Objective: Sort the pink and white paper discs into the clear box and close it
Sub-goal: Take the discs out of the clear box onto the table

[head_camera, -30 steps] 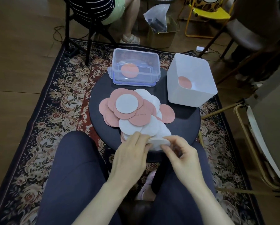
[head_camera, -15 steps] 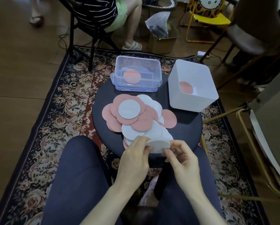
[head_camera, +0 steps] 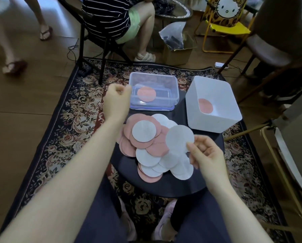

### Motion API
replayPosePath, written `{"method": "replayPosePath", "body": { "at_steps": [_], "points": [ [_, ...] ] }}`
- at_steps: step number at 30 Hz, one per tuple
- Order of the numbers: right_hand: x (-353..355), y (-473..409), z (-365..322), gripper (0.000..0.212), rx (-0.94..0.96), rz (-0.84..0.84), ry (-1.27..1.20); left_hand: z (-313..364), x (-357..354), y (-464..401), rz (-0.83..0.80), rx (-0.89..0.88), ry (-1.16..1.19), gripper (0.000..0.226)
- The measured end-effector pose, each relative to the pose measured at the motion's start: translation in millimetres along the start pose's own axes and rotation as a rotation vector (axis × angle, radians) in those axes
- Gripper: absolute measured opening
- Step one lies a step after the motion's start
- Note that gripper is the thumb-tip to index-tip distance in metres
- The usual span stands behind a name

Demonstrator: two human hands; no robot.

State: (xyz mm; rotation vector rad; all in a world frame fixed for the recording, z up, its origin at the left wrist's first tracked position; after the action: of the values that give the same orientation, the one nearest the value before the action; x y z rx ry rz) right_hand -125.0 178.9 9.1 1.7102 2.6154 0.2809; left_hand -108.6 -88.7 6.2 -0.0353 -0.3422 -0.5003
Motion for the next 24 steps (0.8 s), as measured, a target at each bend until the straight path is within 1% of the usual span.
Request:
{"method": "replayPosePath", "body": {
  "at_steps": [2, 4, 5, 6, 7, 8, 9, 11, 13, 17, 19, 20, 22, 24],
  "points": [
    [1.3, 1.0, 6.0, 0.008, -0.019, -0.006, 0.013, -0.7, -9.3, -36.6, -0.019, 0.114, -0.187, 0.043],
    [2.2, 1.6, 11.0, 0.008, -0.032, -0.019, 0.026, -4.3, -17.8, -59.2, -0.115, 0.195, -0.327, 0.065],
    [2.8, 1.6, 12.3, 0.008, -0.038, -0.021, 0.032, -6.2, -21.3, -65.3, -0.166, 0.201, -0.366, 0.064],
    [3.3, 1.3, 13.1, 0.008, -0.043, -0.020, 0.035, -7.2, -23.9, -69.0, -0.198, 0.186, -0.368, 0.054],
    [4.1, 1.0, 13.4, 0.009, -0.047, -0.018, 0.035, -5.4, -25.1, -69.3, -0.206, 0.167, -0.347, 0.038],
    [4.9, 0.7, 13.0, 0.009, -0.047, -0.017, 0.037, -2.8, -25.1, -69.8, -0.195, 0.153, -0.313, 0.024],
    [5.8, 0.2, 12.1, 0.009, -0.045, -0.014, 0.043, 2.5, -23.7, -68.0, -0.178, 0.136, -0.269, 0.023],
    [7.6, -0.8, 8.8, 0.009, -0.028, -0.004, 0.057, 11.2, -18.3, -63.8, -0.148, 0.077, -0.171, 0.033],
    [8.7, -1.2, 2.0, 0.008, -0.001, 0.005, 0.058, 21.3, -9.6, -56.4, -0.135, 0.049, -0.032, 0.027],
    [8.5, 2.3, -22.3, 0.009, 0.050, 0.049, -0.011, 32.5, 10.9, -27.1, -0.164, 0.185, 0.292, 0.017],
    [9.4, 6.0, -38.5, 0.014, 0.078, 0.095, -0.090, 28.6, 21.3, -4.9, -0.175, 0.233, 0.387, 0.007],
    [10.1, 7.9, -46.9, 0.015, 0.094, 0.116, -0.129, 23.1, 25.8, 7.4, -0.184, 0.259, 0.416, 0.005],
    [10.2, 10.6, -60.9, 0.015, 0.129, 0.133, -0.168, 10.6, 33.9, 34.8, -0.239, 0.304, 0.466, 0.013],
    [8.0, 10.1, -68.2, 0.015, 0.167, 0.123, -0.153, 4.2, 37.0, 62.6, -0.322, 0.354, 0.544, 0.029]
  ]
}}
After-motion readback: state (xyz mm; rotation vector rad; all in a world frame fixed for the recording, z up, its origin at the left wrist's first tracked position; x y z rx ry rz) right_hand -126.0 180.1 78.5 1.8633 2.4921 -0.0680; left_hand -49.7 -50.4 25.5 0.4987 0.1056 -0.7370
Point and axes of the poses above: each hand's wrist, its own y-axis away from the middle knuckle, its own x-axis out of the back of the hand, z = x × y, the point moved 1 cm from there along -y, towards the middle knuckle, and after that the axes turned 3 degrees about y, right-handed, at the moved point
